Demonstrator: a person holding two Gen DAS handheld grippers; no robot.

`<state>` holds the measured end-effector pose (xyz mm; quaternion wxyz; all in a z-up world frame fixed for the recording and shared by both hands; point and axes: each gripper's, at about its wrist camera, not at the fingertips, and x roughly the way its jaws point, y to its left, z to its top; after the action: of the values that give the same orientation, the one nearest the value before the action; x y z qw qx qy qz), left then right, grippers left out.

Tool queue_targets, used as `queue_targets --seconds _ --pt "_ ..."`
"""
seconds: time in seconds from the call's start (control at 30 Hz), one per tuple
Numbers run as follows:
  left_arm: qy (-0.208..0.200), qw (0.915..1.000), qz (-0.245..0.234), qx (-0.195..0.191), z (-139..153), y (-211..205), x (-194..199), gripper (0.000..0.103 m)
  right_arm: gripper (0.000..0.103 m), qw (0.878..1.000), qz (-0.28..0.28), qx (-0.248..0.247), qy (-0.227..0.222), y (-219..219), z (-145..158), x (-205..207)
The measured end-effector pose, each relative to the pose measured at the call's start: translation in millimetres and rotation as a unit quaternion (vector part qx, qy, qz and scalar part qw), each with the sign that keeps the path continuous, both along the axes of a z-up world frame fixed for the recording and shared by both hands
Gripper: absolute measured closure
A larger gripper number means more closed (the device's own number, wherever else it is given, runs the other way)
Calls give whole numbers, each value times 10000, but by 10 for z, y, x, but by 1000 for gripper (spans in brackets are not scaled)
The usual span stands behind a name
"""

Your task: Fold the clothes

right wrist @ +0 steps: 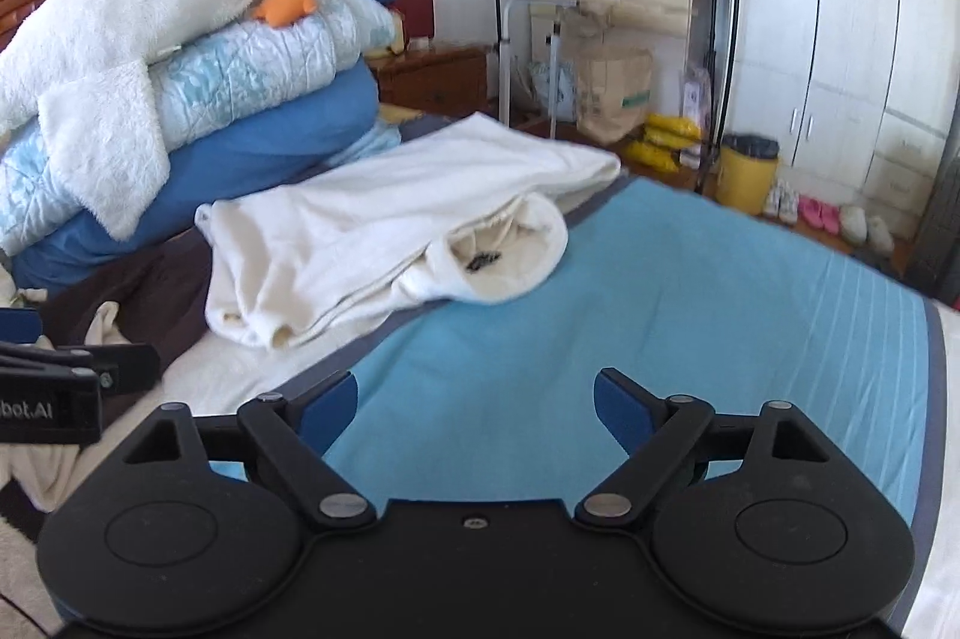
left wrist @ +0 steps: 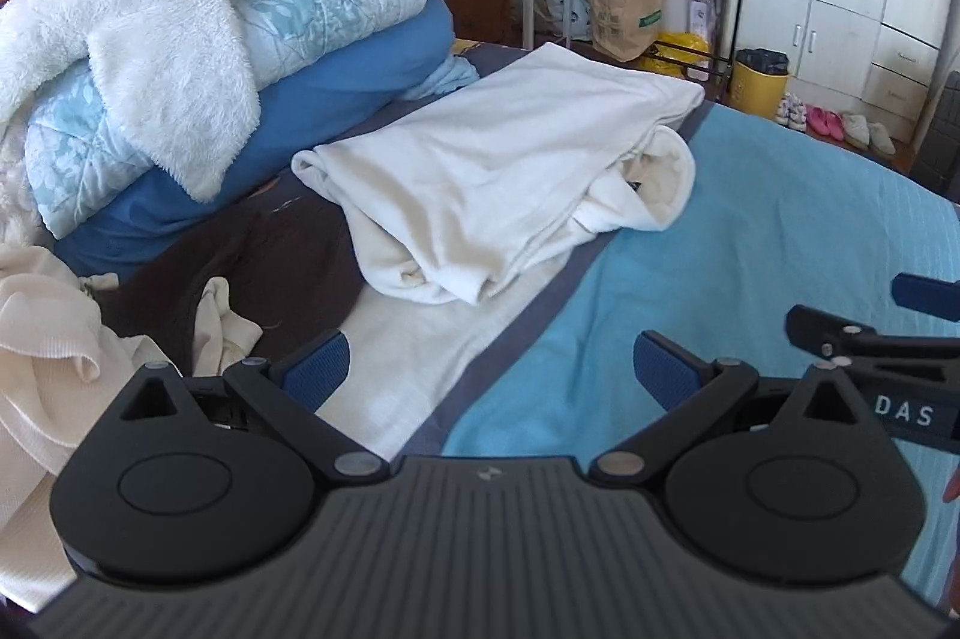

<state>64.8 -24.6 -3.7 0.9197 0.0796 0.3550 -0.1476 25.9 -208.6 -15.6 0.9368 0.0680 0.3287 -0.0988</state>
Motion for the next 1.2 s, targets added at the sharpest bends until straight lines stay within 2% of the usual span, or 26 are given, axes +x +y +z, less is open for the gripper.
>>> queue_targets --seconds 0.17,0.33,0.7,1.2 --pt "-32 10000 -42 51 -3 2 -152 0 8 9998 -170 -19 59 12 2 -168" --pt "-5 9998 -164 122 -29 -44 -265 0 7 9986 -379 281 250 -89 -76 -262" --pt "60 9994 -225 246 -77 -95 -413 0 7 9996 -192 191 48 0 38 -380" --pt "20 9993 -207 313 -104 -121 -425 0 7 9995 -227 194 63 -40 37 -396"
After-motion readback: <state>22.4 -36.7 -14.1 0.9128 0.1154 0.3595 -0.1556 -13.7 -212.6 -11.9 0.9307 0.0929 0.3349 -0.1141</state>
